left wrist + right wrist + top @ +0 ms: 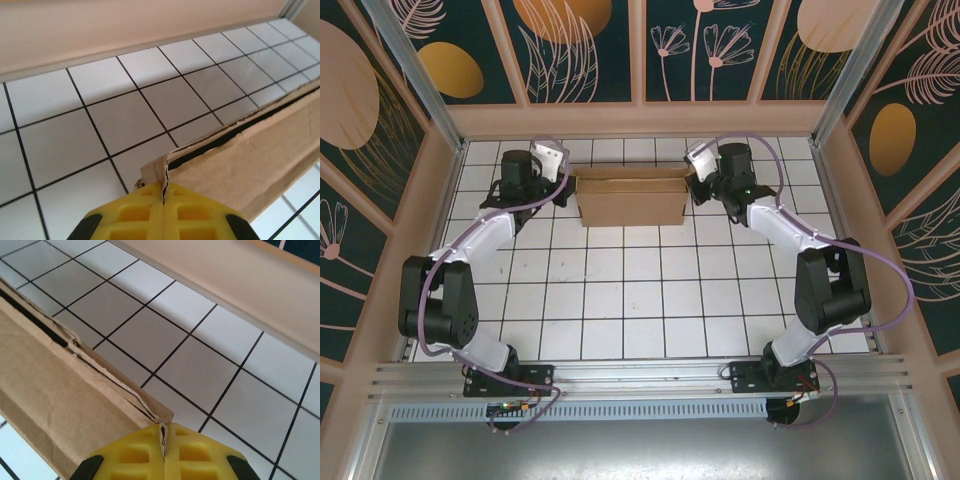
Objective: Fold the paper box
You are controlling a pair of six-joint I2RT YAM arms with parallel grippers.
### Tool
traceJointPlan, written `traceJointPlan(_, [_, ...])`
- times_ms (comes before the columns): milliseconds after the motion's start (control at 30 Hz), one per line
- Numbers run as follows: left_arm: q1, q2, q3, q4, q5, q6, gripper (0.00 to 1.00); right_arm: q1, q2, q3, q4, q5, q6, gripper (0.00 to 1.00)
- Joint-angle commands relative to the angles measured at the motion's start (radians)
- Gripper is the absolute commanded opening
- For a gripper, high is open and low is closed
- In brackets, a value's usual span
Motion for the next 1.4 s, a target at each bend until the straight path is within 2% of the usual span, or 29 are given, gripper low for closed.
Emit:
traceJointPlan(0, [-0.041,0.034,0.068,-0.080,0.072,-0.166,0.00,0.040,0.039,0.083,-0.066,-0.036,0.186,0.00])
traceJointPlan(67, [-0.041,0.045,0.095,-0.121,0.050,-0.216,0.00,0.040,0.069,0.141,-0.144,0.021,0.266,0.00])
traceJointPlan(167, [-0.041,0.076,0.154,-0.210,0.022,-0.271,0.00,0.030,0.117,0.213,-0.251,0.022,0.375,0.00])
traceJointPlan(367, [-0.045,0.088,0.159,-0.231,0.037,-0.314,0.00,0.030,0.125,0.236,-0.281,-0.024,0.542,0.00])
traceJointPlan(500, [-0.046,0.083,0.157,-0.233,0.033,-0.311,0.00,0.031,0.137,0.281,-0.319,-0.008,0.606,0.00])
traceJointPlan(833, [-0.049,0.080,0.142,-0.237,0.007,-0.312,0.00,0.040,0.177,0.337,-0.385,-0.023,0.620,0.00])
traceJointPlan(1033, [-0.057,0.070,0.105,-0.208,0.020,-0.339,0.00,0.059,0.166,0.269,-0.355,0.016,0.553,0.00])
traceJointPlan(1200, [-0.072,0.056,0.075,-0.216,-0.013,-0.338,0.00,0.069,0.154,0.232,-0.348,0.051,0.528,0.00])
traceJointPlan(1367, [-0.075,0.025,0.016,-0.190,-0.039,-0.346,0.00,0.087,0.112,0.145,-0.269,0.090,0.525,0.00])
